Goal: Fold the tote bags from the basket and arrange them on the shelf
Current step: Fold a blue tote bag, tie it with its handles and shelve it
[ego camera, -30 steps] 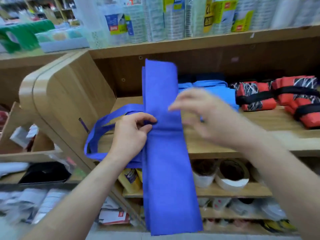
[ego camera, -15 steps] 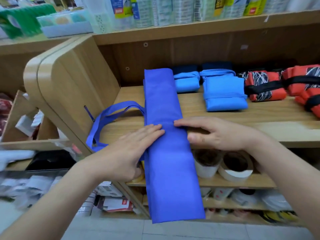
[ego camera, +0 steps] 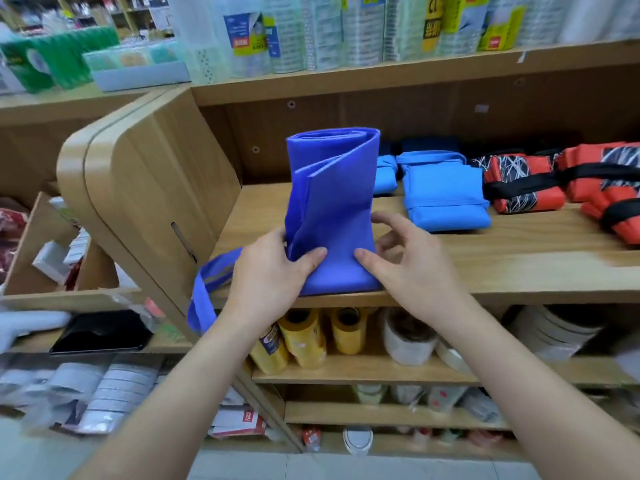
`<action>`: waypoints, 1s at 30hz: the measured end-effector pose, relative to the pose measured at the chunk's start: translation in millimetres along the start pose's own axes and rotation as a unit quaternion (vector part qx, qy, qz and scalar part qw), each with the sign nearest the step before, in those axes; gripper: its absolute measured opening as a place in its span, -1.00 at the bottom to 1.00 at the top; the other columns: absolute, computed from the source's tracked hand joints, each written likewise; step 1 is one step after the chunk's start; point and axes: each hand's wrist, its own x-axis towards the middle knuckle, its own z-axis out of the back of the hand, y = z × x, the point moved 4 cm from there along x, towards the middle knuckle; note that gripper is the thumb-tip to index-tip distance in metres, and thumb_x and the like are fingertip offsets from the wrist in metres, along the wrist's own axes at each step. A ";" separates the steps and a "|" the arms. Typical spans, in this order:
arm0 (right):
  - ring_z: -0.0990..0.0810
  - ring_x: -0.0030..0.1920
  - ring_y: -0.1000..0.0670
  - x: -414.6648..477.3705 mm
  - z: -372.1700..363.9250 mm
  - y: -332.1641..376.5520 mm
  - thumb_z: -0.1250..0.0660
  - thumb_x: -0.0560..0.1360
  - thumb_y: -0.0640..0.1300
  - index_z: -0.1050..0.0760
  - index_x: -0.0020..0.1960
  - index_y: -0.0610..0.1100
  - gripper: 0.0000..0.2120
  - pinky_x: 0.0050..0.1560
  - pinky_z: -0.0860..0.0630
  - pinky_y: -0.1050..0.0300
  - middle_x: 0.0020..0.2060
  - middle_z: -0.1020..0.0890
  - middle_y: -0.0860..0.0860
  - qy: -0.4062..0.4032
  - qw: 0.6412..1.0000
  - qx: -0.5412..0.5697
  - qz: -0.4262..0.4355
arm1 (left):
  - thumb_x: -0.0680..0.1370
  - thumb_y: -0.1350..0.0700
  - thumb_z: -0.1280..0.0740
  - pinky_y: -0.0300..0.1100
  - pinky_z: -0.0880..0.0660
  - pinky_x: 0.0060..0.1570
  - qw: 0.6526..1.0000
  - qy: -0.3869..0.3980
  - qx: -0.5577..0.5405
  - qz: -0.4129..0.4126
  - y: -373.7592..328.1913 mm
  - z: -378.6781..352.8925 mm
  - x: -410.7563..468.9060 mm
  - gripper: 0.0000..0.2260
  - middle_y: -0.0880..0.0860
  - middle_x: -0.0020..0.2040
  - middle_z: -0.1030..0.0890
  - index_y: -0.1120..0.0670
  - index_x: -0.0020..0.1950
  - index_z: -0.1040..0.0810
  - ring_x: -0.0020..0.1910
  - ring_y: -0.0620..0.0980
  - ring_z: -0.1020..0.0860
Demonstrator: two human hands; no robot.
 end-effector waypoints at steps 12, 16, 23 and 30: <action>-0.55 -0.02 -0.02 13.4 -9.0 14.4 -0.41 0.48 0.05 -0.29 0.45 0.01 -0.40 0.03 -0.53 -0.06 -0.12 -0.55 0.11 0.071 0.988 -0.134 -0.041 | 0.54 0.05 -0.32 0.07 -0.47 0.09 0.905 -0.057 0.301 -0.294 -5.4 -9.3 -4.4 -0.68 0.14 0.28 -0.51 0.02 0.29 -0.53 0.26 0.18 -0.48; -0.51 0.20 -0.07 29.1 -4.4 14.3 -0.38 0.50 0.07 -0.23 0.47 -0.06 -0.37 0.15 -0.44 0.01 0.14 -0.56 0.02 0.089 0.989 -0.092 -0.078 | 0.68 -0.06 0.01 -0.17 -0.23 0.40 0.926 0.140 0.266 -0.227 7.2 -13.9 3.2 -0.58 -0.03 0.52 -0.31 -0.07 0.52 -0.30 0.49 -0.01 -0.29; -0.48 0.28 -0.01 72.4 -19.6 3.7 -0.50 0.44 -0.04 -0.08 0.58 -0.04 -0.14 0.32 -0.45 0.00 0.30 -0.46 0.03 0.035 0.984 0.108 -0.135 | 0.46 -0.29 0.13 -0.31 -0.17 0.38 0.920 0.205 0.212 -0.260 2.7 -2.5 -19.7 -0.34 -0.14 0.53 -0.27 -0.15 0.50 -0.30 0.48 -0.14 -0.24; -0.56 -0.03 0.05 69.0 -25.2 3.4 -0.44 0.45 -0.31 -0.45 0.23 0.01 -0.57 0.08 -0.61 -0.01 0.01 -0.53 0.07 0.002 0.966 0.240 -0.097 | 0.37 -0.09 -0.44 0.14 -0.13 0.43 0.857 0.179 0.353 -0.331 17.9 2.2 -28.9 -0.20 -0.14 0.55 -0.21 -0.16 0.53 -0.13 0.52 -0.09 -0.16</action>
